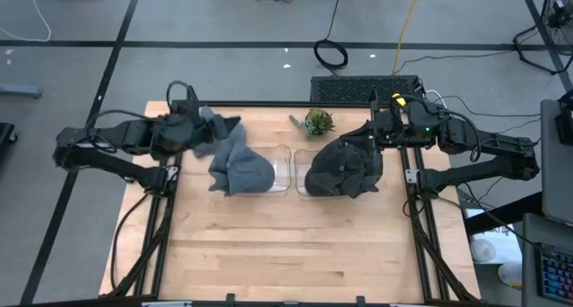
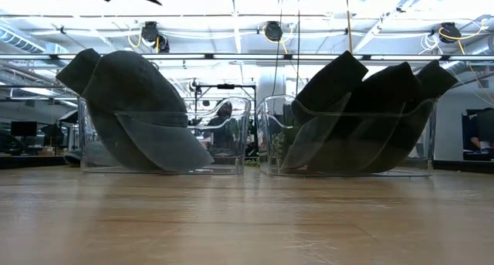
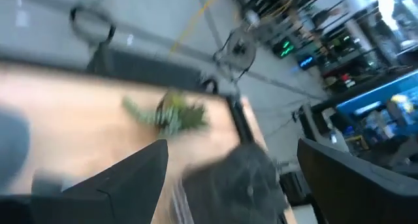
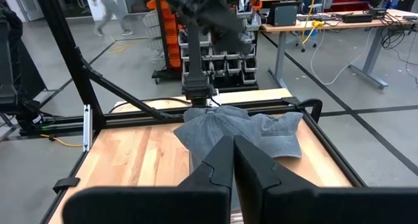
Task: Pick & Place hat
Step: Put the gray cap into the left transparent bin
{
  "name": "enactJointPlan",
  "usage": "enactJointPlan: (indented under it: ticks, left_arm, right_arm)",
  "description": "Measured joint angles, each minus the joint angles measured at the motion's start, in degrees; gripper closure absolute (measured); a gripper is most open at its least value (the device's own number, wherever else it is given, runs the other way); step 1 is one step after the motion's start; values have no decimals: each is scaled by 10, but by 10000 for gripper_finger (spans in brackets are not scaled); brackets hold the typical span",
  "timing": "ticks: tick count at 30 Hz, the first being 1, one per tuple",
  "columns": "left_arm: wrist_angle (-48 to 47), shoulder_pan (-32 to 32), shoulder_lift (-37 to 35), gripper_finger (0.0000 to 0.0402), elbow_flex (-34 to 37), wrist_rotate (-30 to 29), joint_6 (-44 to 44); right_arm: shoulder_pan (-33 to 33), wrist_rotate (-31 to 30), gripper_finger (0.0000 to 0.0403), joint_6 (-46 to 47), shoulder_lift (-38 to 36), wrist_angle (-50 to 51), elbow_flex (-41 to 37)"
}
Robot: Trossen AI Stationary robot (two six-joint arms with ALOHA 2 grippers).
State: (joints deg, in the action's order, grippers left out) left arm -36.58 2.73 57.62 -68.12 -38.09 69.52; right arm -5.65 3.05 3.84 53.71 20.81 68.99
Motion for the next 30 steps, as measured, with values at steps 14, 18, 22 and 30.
enactJointPlan:
  ticks: [14,18,22,30]
  left_arm:
    - [69,-186,-22,53,-36,74,-331]
    - [64,-244,-21,53,-49,136,-404]
    - [42,-300,-17,53,-65,204,-463]
    - [-23,-402,-14,53,-92,305,-561]
  right_arm:
    - [0,-1,403,0,0,0,0]
    - [0,-19,403,0,0,0,0]
    - [0,-71,403,0,3,1,0]
    - [0,-108,403,-4,3,1,0]
